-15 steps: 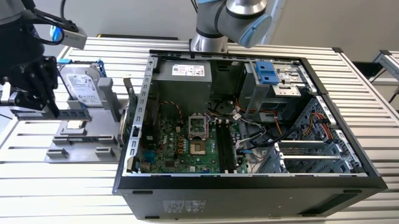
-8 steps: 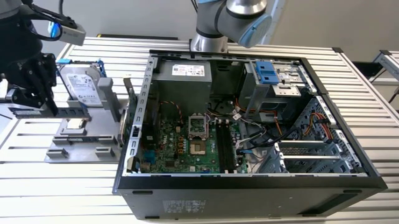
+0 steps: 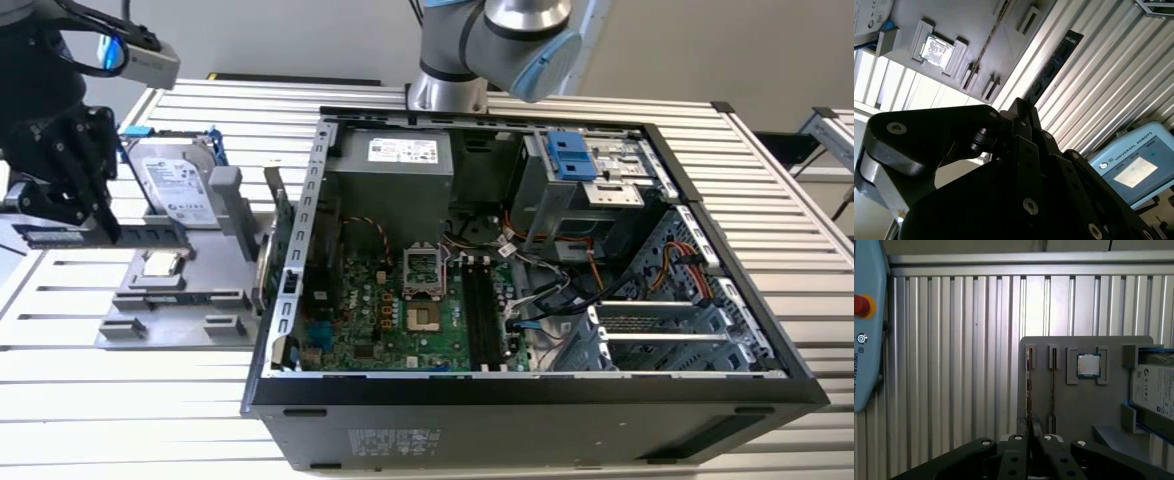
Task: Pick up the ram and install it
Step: 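Pick up the ram and move it above insertion slot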
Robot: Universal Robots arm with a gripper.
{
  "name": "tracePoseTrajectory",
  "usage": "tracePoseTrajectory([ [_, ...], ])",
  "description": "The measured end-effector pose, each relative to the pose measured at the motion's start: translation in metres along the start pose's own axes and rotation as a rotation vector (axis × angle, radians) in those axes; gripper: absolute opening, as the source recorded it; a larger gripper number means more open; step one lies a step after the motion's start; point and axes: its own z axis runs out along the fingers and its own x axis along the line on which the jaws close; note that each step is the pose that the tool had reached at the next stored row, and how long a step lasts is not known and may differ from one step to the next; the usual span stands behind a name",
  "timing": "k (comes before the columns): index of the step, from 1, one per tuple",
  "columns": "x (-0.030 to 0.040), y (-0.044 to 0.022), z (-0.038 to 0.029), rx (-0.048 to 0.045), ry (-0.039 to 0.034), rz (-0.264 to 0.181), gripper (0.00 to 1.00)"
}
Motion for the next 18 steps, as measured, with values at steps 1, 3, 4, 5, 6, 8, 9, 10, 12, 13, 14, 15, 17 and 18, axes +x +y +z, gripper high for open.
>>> tracePoseTrajectory([
  [1, 0.0001, 0.0000, -0.0009, 0.0000, 0.0000, 0.000, 0.00],
  [3, 0.0002, 0.0000, -0.0024, 0.0001, -0.0001, 0.000, 0.00],
  [4, 0.0003, 0.0000, -0.0033, 0.0000, 0.0000, 0.000, 0.00],
  [5, 0.0003, 0.0000, -0.0041, 0.0000, 0.0000, 0.000, 0.00],
  [6, 0.0004, 0.0000, -0.0049, 0.0000, 0.0000, 0.000, 0.00],
  [8, 0.0006, 0.0000, -0.0065, 0.0000, 0.0000, 0.000, 0.00],
  [9, 0.0006, 0.0001, -0.0073, 0.0000, 0.0000, 0.000, 0.00],
  [10, 0.0007, 0.0001, -0.0082, -0.0001, 0.0000, 0.000, 0.00],
  [12, 0.0008, 0.0001, -0.0096, -0.0001, 0.0000, 0.000, 0.00],
  [13, 0.0009, 0.0001, -0.0103, 0.0000, 0.0000, 0.000, 0.00],
  [14, 0.0009, 0.0001, -0.0111, 0.0000, 0.0000, 0.000, 0.00],
  [15, 0.0010, 0.0001, -0.0119, -0.0001, 0.0000, 0.000, 0.00],
  [17, 0.0011, 0.0001, -0.0132, 0.0000, 0.0000, 0.000, 0.00],
  [18, 0.0012, 0.0001, -0.0140, 0.0001, 0.0000, 0.000, 0.00],
])
